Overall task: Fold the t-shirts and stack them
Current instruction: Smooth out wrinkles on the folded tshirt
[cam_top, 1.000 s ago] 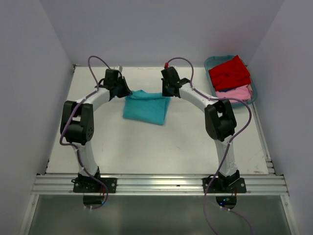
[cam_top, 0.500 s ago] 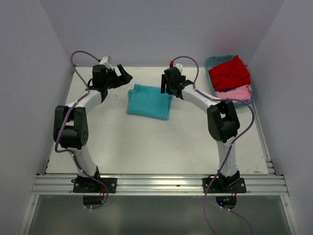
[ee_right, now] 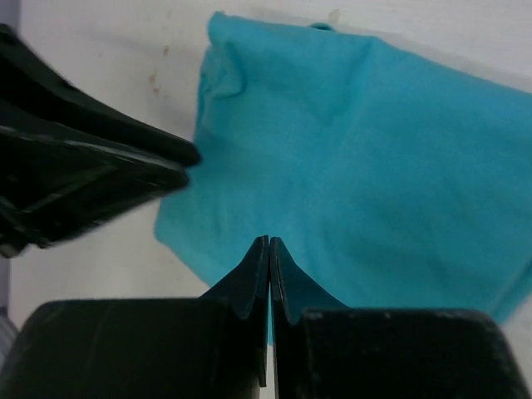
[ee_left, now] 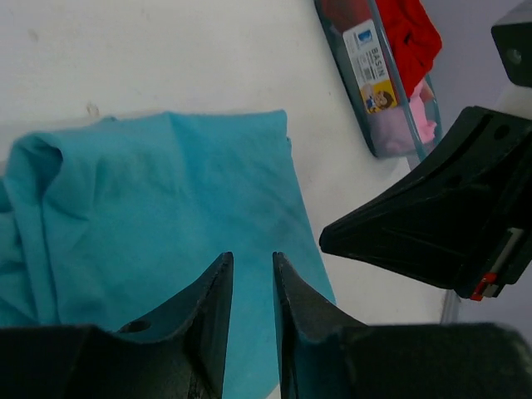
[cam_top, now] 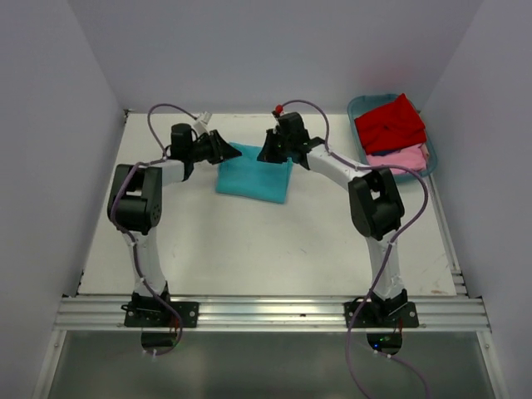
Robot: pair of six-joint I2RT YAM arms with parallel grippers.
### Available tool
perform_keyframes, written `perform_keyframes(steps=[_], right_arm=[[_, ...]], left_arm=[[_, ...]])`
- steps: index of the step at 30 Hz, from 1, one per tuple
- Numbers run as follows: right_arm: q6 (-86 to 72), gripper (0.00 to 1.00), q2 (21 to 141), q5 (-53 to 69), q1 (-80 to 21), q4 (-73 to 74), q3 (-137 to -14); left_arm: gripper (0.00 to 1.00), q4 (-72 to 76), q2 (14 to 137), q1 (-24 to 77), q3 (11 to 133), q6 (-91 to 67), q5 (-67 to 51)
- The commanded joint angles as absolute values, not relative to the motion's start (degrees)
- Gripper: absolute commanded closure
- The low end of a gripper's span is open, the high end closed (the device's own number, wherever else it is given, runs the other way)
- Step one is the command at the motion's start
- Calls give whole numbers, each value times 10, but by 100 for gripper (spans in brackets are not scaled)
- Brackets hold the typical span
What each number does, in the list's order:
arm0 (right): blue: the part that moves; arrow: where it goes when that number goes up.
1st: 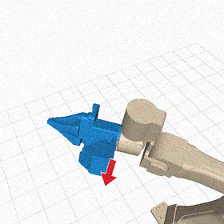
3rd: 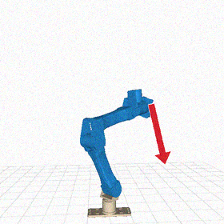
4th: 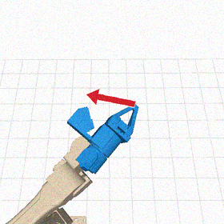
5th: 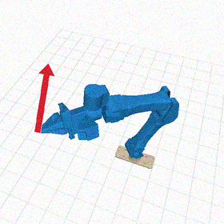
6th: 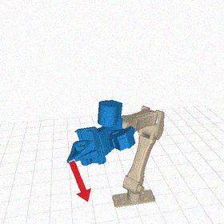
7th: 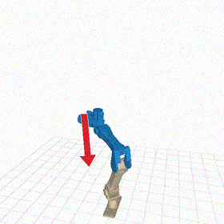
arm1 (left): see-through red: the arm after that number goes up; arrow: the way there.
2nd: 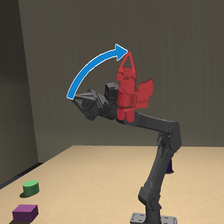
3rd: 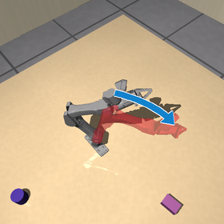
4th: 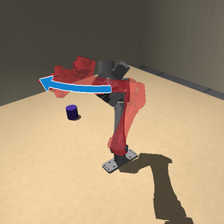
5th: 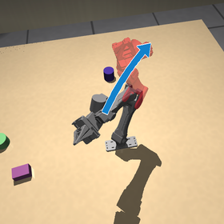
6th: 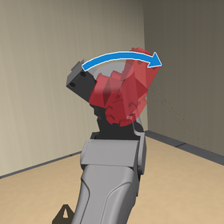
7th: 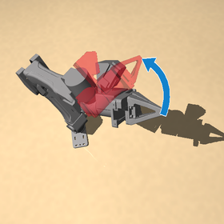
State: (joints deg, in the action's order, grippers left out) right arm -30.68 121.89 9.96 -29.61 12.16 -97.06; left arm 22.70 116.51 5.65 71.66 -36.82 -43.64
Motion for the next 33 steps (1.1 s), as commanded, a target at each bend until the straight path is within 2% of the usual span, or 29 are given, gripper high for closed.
perform_keyframes(steps=[1,7,13,16,21,29,33], right_arm=[[-380,100,1268,242,-293,52,-996],[-439,100,1299,258,-293,-12,-956],[-421,100,1307,202,-293,27,-924],[-416,100,1305,185,-293,39,-908],[-399,100,1282,163,-293,53,-874],[-373,100,1212,154,-293,53,-788],[-365,100,1199,154,-293,44,-758]], left_arm=[[71,354,1215,61,736,-440,-549],[71,386,1301,60,768,-511,-571],[72,185,1292,61,742,-405,-447],[73,157,1285,61,713,-390,-419],[78,156,1235,69,608,-414,-362],[82,235,1122,111,392,-418,-344],[82,263,1054,112,353,-422,-350]])
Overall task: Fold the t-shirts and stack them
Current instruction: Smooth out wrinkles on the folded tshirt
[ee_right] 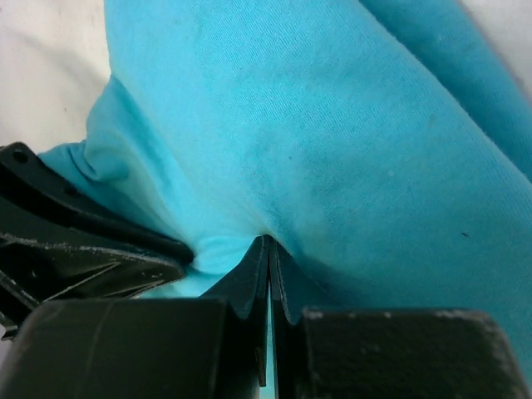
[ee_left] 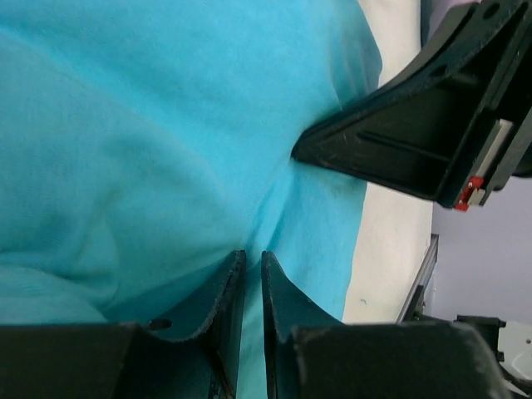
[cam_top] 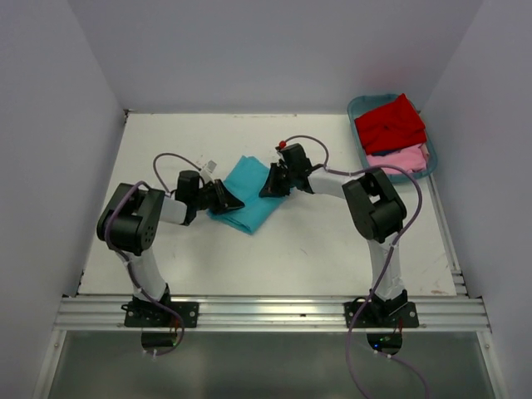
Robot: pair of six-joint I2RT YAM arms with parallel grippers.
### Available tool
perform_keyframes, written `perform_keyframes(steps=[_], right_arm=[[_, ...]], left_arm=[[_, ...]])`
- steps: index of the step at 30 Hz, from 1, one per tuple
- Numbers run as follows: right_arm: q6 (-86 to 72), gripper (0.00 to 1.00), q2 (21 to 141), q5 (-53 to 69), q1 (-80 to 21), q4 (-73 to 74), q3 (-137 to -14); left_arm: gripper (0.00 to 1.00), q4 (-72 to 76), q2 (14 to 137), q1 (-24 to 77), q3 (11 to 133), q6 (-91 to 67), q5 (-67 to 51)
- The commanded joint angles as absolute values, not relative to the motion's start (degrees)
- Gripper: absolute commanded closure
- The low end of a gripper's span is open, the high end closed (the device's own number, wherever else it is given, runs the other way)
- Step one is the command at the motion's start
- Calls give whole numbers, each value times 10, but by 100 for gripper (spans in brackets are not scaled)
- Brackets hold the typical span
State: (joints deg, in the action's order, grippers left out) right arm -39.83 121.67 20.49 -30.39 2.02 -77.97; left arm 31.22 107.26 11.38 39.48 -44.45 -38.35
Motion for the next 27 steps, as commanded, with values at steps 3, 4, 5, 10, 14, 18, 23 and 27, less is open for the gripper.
perform_keyframes(steps=[3,4,5,10,14,18,23,27], right_arm=[[-361,100,1203,155,-293,47,-753],[-360,100,1203,155,-293,48,-751],[-357,100,1205,154,-293,47,-751],[-348,100,1204,148,-292,52,-749],[-337,100,1203,143,-293,59,-748],[-332,100,1201,140,-292,62,-745],[-329,100,1200,140,-292,65,-743],[-327,100,1189,142,-293,67,-740]], left_arm=[[82,246,1008,112,366,-412,-345],[82,234,996,112,372,-401,-344],[82,219,991,112,384,-392,-341],[82,187,973,109,362,-358,-325],[86,185,983,80,310,-352,-311],[89,195,991,66,281,-359,-315],[90,176,941,66,278,-367,-306],[67,93,851,70,301,-377,-265]])
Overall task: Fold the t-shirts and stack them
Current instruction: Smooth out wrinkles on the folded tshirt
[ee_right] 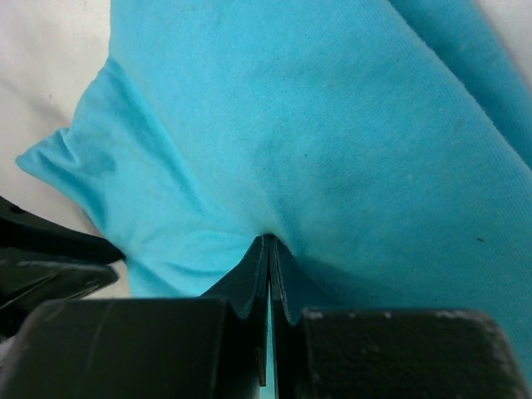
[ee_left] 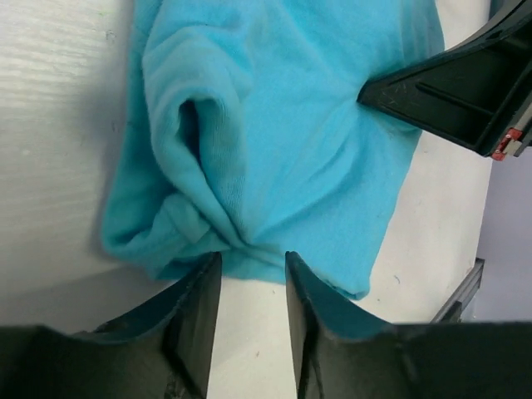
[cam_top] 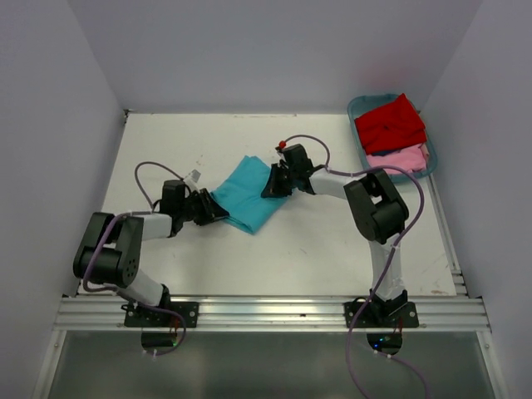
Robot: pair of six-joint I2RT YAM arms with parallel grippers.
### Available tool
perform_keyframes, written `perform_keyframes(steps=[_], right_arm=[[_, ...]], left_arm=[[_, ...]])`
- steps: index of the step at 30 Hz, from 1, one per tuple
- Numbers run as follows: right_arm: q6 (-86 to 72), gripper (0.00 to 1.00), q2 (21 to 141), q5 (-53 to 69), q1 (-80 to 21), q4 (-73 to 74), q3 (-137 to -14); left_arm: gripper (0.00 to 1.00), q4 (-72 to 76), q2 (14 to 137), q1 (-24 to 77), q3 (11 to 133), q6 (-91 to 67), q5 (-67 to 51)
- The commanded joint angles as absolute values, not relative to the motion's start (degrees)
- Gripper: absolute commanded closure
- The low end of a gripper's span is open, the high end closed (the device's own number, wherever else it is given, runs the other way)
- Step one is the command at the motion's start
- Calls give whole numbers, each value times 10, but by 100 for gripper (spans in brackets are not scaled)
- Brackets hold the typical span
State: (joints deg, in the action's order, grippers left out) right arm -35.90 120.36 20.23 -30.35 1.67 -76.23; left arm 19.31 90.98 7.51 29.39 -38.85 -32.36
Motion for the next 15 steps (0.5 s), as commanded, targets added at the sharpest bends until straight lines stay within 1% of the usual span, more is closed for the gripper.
perform_keyframes(steps=[1,2,3,5,6,8,9,10,14,15], right_arm=[[-327,100,1187,143,-292,66,-740],[-326,100,1184,142,-293,67,-741],[-326,100,1180,142,-293,67,-741],[-323,100,1176,142,-293,69,-743],[-323,100,1173,142,-293,69,-742],[-321,100,1169,142,-292,69,-743],[-319,100,1166,142,-292,69,-744],[-319,100,1166,142,-293,69,-744],[-318,100,1165,144,-293,66,-744],[-318,100,1165,144,-293,66,-744]], left_arm=[[57,74,812,74,308,-381,-254],[49,53,796,88,326,-382,-241],[38,4,782,97,337,-384,-209],[29,-42,756,128,359,-403,-188],[22,-58,750,139,359,-414,-185],[14,-62,742,175,347,-455,-178],[6,-54,741,187,340,-469,-175],[1,-45,740,200,323,-500,-171],[0,-10,744,263,293,-570,-150],[0,-14,744,271,293,-580,-126]])
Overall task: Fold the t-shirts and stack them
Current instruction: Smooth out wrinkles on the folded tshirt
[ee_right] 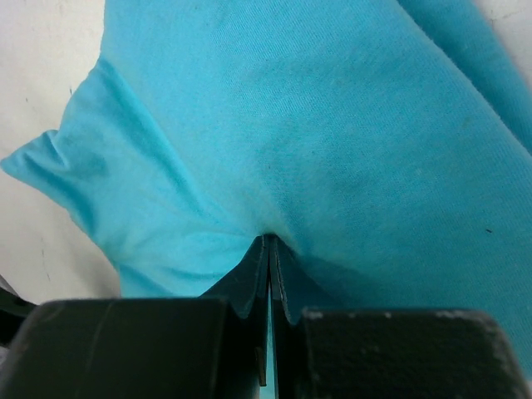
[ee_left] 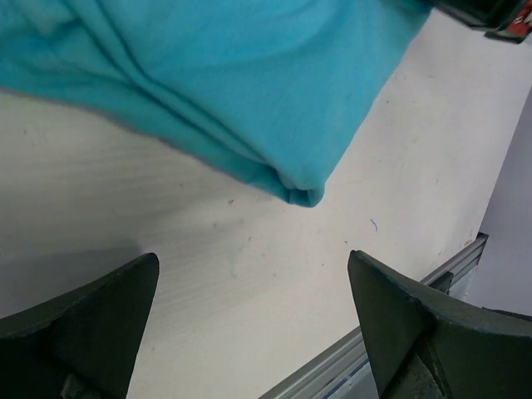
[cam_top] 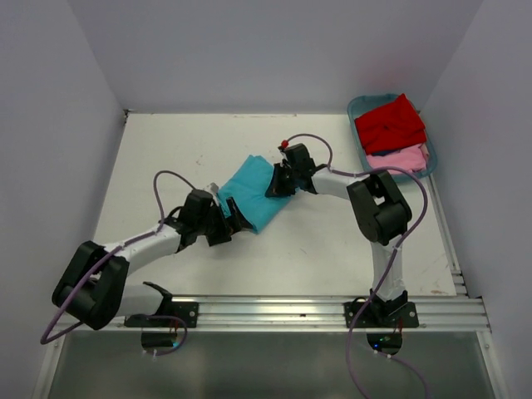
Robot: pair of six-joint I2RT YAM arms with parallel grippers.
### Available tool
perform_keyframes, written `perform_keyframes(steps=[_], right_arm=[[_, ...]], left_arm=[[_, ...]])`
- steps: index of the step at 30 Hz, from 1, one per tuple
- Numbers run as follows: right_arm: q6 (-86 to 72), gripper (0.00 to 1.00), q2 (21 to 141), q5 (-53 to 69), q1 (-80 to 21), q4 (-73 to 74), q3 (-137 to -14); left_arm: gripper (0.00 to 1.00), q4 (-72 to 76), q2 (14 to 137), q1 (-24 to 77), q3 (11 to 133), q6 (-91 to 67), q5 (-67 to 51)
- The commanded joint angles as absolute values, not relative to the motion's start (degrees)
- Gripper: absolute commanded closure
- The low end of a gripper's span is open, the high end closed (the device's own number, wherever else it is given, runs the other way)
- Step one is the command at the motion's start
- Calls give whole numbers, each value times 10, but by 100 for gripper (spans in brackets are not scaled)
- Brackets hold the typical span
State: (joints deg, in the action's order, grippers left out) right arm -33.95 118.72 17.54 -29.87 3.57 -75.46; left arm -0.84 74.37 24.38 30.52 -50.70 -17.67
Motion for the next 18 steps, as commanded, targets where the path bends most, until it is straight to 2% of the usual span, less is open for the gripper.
perform_keyframes(steps=[1,6,10,11,14,18], right_arm=[[-316,100,1164,144,-293,67,-743],[-315,100,1154,143,-293,56,-732],[-315,100,1153,145,-293,52,-724],[-315,100,1152,145,-293,52,-723],[-310,100,1151,146,-293,52,-721],[-307,100,1150,145,-293,53,-718]], left_arm=[[0,-17,742,279,293,-596,-115],[0,-10,707,296,283,-648,-44],[0,81,689,298,228,-725,15],[0,142,688,298,212,-737,27],[0,185,731,298,195,-782,33],[0,185,868,299,256,-796,6]])
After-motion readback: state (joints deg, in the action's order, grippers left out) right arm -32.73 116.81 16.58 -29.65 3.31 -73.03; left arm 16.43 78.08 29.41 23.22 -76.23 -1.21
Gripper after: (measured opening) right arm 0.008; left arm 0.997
